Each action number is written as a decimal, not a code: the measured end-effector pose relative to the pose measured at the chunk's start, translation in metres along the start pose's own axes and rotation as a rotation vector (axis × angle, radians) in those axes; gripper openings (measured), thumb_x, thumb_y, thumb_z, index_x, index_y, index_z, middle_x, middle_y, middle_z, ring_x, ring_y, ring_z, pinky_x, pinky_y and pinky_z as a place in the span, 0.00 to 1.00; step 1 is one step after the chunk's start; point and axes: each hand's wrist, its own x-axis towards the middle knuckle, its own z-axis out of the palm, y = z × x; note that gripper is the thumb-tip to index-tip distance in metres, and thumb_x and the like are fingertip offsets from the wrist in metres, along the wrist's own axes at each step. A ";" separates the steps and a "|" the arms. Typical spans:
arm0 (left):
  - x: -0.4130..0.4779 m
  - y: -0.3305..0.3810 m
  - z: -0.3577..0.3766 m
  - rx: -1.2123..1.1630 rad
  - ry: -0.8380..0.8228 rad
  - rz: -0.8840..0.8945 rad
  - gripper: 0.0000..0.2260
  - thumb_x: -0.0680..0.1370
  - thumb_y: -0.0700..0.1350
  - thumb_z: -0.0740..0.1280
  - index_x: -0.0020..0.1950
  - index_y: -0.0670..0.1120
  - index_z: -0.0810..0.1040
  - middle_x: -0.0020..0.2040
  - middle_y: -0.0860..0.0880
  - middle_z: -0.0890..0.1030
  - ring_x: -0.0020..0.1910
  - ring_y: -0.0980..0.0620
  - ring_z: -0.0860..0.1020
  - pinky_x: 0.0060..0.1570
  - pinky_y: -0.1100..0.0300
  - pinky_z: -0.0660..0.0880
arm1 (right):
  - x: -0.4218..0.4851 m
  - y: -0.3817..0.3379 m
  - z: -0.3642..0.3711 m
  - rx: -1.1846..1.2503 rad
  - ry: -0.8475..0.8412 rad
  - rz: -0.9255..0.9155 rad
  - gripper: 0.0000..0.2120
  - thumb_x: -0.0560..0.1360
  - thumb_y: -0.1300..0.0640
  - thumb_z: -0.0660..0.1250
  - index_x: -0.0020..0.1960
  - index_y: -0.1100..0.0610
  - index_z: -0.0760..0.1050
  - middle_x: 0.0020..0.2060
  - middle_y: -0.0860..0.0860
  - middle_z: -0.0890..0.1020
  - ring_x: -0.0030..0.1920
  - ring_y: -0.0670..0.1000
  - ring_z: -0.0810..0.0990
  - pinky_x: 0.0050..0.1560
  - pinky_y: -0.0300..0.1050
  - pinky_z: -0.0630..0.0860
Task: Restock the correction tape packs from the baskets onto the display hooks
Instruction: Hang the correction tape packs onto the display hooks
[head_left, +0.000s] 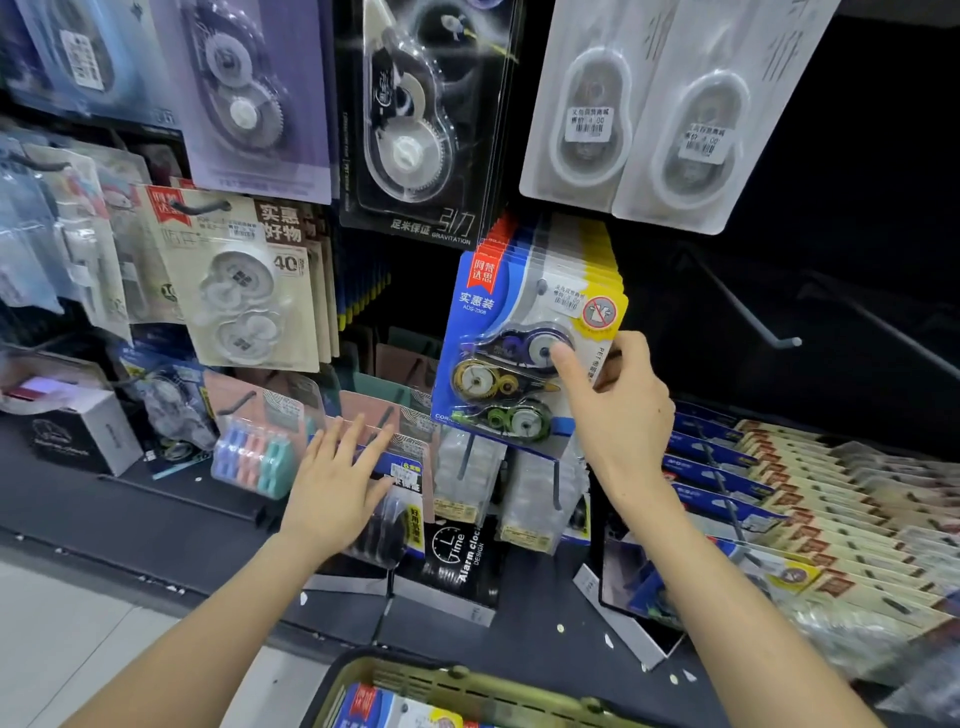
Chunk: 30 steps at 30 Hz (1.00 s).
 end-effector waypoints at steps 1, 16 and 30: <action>0.000 0.000 -0.001 0.008 0.011 0.010 0.27 0.78 0.60 0.54 0.70 0.45 0.74 0.64 0.35 0.78 0.62 0.31 0.77 0.59 0.36 0.73 | -0.001 0.001 -0.003 -0.033 -0.004 0.024 0.19 0.75 0.37 0.66 0.52 0.52 0.69 0.35 0.43 0.76 0.36 0.43 0.74 0.36 0.40 0.67; -0.150 0.015 0.089 -0.239 0.000 -0.139 0.32 0.84 0.58 0.45 0.61 0.35 0.79 0.57 0.32 0.80 0.56 0.30 0.79 0.51 0.37 0.78 | -0.182 0.146 -0.051 -0.379 -0.390 0.267 0.11 0.77 0.50 0.69 0.53 0.56 0.77 0.42 0.49 0.81 0.44 0.55 0.82 0.42 0.48 0.72; -0.237 0.019 0.131 -0.479 -0.129 -0.321 0.28 0.81 0.55 0.55 0.79 0.45 0.57 0.68 0.41 0.72 0.63 0.45 0.74 0.54 0.50 0.76 | -0.302 0.200 -0.059 -0.535 -0.730 0.713 0.37 0.77 0.46 0.69 0.76 0.61 0.56 0.34 0.47 0.77 0.31 0.47 0.76 0.28 0.40 0.68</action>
